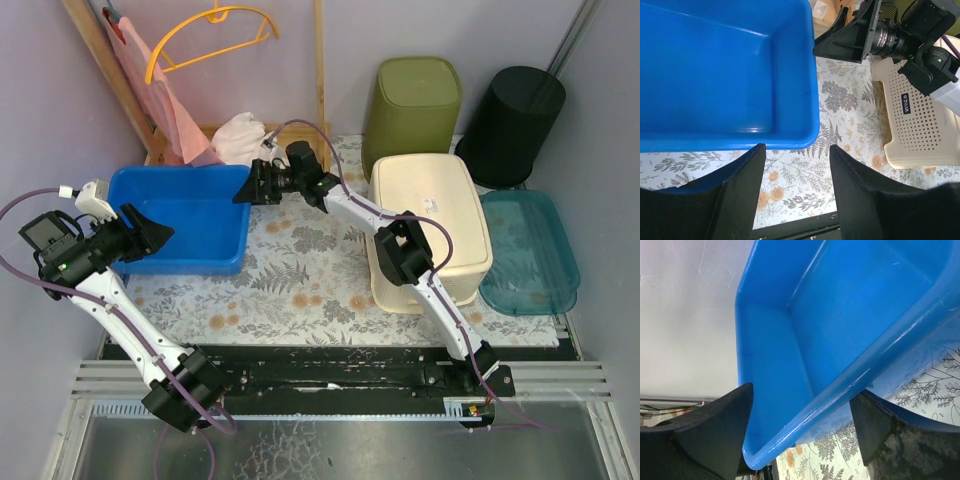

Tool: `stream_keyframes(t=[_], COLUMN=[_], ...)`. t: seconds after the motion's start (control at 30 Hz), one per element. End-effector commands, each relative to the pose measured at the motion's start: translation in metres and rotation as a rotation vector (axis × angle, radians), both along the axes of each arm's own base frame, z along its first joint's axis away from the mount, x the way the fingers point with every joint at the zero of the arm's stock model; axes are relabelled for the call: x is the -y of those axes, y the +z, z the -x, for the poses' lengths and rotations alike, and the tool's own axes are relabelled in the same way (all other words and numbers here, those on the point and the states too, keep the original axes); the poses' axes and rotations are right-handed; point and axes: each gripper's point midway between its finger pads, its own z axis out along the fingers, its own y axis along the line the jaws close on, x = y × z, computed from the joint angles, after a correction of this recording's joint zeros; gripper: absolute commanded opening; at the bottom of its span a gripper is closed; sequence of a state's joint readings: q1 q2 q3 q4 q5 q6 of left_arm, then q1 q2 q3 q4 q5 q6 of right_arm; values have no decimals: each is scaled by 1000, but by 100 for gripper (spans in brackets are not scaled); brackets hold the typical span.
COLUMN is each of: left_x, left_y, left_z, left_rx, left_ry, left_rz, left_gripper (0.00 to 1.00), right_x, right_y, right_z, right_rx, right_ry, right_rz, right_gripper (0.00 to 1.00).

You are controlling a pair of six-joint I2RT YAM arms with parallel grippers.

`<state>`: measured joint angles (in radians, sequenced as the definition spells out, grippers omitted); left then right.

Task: Turn the large container upside down
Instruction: Turn the container upside down at the center of the board.

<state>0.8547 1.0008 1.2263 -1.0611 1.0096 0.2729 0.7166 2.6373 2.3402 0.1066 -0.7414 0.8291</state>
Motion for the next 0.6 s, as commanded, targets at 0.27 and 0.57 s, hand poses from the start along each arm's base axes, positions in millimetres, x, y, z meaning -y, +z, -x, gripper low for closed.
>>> stream_keyframes(t=[0.27,0.57], left_x=[5,8], left_y=[3,21], left_z=[3,7], left_rx=[13,28], left_ry=[-20,-35], left_rz=[5,-26], left_gripper=[54,53], right_x=[-22,13], right_y=[-1,3], right_z=[27,28], right_rx=[-12,315], right_ry=[100,131], right_rz=[-67,132], right_gripper=[10,0])
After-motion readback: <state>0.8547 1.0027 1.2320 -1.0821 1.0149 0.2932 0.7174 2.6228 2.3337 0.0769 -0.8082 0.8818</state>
